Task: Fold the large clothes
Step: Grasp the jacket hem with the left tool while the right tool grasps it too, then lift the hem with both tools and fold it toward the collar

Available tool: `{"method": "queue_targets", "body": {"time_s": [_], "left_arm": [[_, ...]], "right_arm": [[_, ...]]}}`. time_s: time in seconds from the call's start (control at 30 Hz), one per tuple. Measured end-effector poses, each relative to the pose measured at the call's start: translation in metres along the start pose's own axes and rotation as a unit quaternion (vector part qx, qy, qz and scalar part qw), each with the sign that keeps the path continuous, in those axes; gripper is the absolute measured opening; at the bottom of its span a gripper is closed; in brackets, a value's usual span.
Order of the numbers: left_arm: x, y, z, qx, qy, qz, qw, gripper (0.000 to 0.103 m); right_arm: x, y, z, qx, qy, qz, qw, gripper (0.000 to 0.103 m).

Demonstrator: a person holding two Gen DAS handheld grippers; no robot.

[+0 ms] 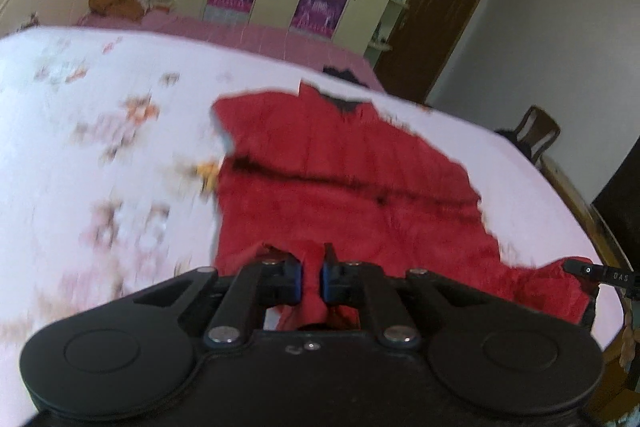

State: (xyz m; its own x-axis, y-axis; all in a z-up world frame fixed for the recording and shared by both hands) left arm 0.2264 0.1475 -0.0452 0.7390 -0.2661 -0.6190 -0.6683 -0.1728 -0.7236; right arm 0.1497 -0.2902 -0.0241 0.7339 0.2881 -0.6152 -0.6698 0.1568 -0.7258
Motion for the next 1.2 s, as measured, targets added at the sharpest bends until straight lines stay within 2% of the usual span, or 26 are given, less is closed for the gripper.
{"method": "queue_targets", "body": {"time_s": [0.27, 0.6, 0.9, 1.03, 1.2], "left_arm": [[0.044, -0.067, -0.004, 0.01, -0.027, -0.04, 0.9988, 0.009], [0.124, -0.148, -0.01, 0.026, -0.074, -0.076, 0.994, 0.009], [0.205, -0.187, 0.001, 0.023, -0.132, -0.066, 0.9888, 0.009], [0.235, -0.191, 0.003, 0.029, -0.15, -0.06, 0.9864, 0.009], [0.27, -0.191, 0.011, 0.031, -0.171, -0.032, 0.9843, 0.009]], "right_arm": [[0.054, -0.068, -0.01, -0.011, 0.004, -0.041, 0.999, 0.008], [0.148, -0.149, -0.023, -0.016, 0.023, -0.069, 0.997, 0.008], [0.244, -0.192, -0.042, -0.02, 0.043, -0.045, 0.998, 0.008], [0.283, -0.195, -0.05, -0.02, 0.049, -0.028, 0.998, 0.008], [0.326, -0.197, -0.067, 0.002, 0.047, 0.01, 0.999, 0.008]]}}
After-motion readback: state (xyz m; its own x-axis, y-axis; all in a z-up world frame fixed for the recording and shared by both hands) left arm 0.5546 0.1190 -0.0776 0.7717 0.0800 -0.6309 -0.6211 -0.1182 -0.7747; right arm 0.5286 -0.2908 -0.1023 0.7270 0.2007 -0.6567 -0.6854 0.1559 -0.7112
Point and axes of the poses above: each gripper's, at about its wrist camera, not at the fingertips, and x roughly the way its jaws point, z to its left, y to its underside, the point moved 1 cm from there along x, roughly the way its jaws point, and after that the axes turned 1 degree about z, right-handed, at the moved point
